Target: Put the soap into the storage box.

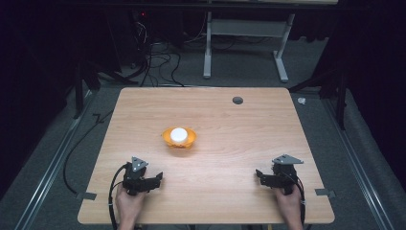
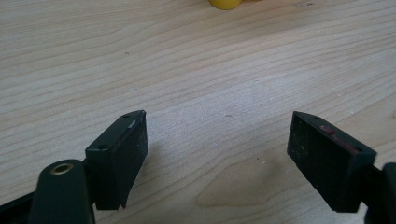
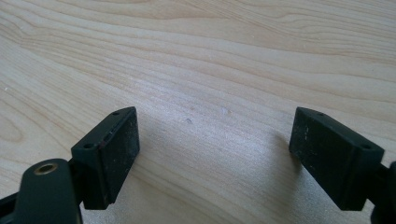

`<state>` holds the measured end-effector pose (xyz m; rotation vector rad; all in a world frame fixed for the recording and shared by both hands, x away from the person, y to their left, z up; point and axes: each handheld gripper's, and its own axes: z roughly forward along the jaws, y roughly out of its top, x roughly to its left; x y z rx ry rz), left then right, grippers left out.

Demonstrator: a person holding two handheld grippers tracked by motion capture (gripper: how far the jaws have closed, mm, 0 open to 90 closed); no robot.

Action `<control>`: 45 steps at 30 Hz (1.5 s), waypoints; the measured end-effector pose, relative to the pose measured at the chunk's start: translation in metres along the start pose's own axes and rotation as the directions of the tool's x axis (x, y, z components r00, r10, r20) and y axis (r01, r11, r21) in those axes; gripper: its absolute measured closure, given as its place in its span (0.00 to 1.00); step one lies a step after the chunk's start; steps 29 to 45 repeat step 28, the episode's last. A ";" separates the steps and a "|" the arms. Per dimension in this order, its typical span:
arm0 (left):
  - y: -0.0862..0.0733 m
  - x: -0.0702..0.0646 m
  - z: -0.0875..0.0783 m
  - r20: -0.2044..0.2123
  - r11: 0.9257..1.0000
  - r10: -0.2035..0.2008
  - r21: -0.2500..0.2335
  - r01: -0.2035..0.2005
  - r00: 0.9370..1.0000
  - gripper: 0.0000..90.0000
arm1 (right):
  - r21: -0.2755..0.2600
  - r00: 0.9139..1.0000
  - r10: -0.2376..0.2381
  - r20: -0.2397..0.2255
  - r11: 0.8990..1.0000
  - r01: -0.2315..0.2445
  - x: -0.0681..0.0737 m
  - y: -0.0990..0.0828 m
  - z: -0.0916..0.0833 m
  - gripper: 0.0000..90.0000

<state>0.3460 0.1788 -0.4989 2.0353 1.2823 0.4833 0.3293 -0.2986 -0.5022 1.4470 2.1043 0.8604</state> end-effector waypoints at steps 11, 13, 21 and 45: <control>-0.001 -0.002 0.006 -0.020 1.000 0.021 0.009 -0.020 1.000 0.23 | 0.000 1.000 0.000 0.000 1.000 0.000 0.000 0.000 0.000 0.19; -0.002 -0.003 0.006 -0.019 1.000 0.021 -0.003 -0.021 1.000 0.22 | 0.000 1.000 0.000 0.000 1.000 0.000 0.000 0.000 0.000 0.19; -0.007 -0.002 0.006 -0.016 0.999 0.021 -0.033 -0.021 1.000 0.21 | 0.000 1.000 0.000 0.000 1.000 0.000 0.000 0.000 0.000 0.19; -0.007 -0.002 0.005 -0.015 0.999 0.021 -0.031 -0.021 1.000 0.21 | 0.000 1.000 -0.001 0.001 1.000 0.001 0.000 0.000 0.000 0.19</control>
